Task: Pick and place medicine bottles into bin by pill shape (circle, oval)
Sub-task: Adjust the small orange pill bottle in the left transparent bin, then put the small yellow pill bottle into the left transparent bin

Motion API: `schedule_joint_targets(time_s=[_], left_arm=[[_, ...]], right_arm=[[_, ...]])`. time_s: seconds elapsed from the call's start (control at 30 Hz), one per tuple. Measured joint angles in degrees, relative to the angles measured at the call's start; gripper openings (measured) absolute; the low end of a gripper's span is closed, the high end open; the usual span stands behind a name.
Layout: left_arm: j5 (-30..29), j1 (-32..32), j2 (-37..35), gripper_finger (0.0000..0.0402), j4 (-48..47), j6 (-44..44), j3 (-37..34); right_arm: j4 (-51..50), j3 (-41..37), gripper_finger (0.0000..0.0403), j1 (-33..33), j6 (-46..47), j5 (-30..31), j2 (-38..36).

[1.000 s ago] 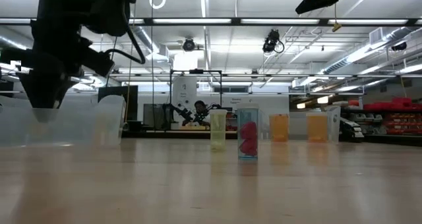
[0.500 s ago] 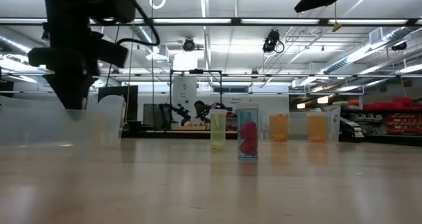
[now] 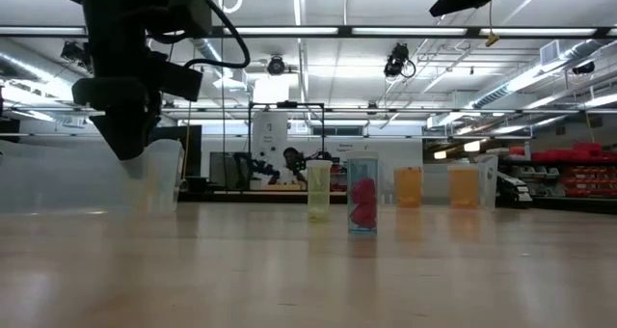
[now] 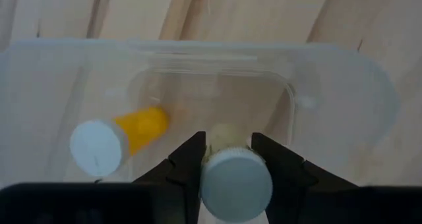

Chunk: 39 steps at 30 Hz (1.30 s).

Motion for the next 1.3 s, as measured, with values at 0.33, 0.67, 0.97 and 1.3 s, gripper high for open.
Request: schedule_joint_targets(time_s=[0.33,0.67,0.97,1.3], left_arm=[[0.0,0.0,0.9,0.0139,1.8,1.3,0.0],[0.0,0.0,1.4,0.0175,1.7,1.5,0.0],[0.0,0.0,1.2,0.0210,-1.2,2.4,1.1],[-0.1,0.0,1.2,0.0226,-9.8,4.3,12.8]], right_arm=[[0.0,0.0,0.0231,0.0,0.1,0.0,0.0],[0.3,0.0,0.0231,0.0,-0.1,0.0,0.0],[0.4,0.0,0.0231,0.0,-0.1,0.0,0.0],[0.4,0.0,0.0231,0.0,-0.2,0.0,0.0]])
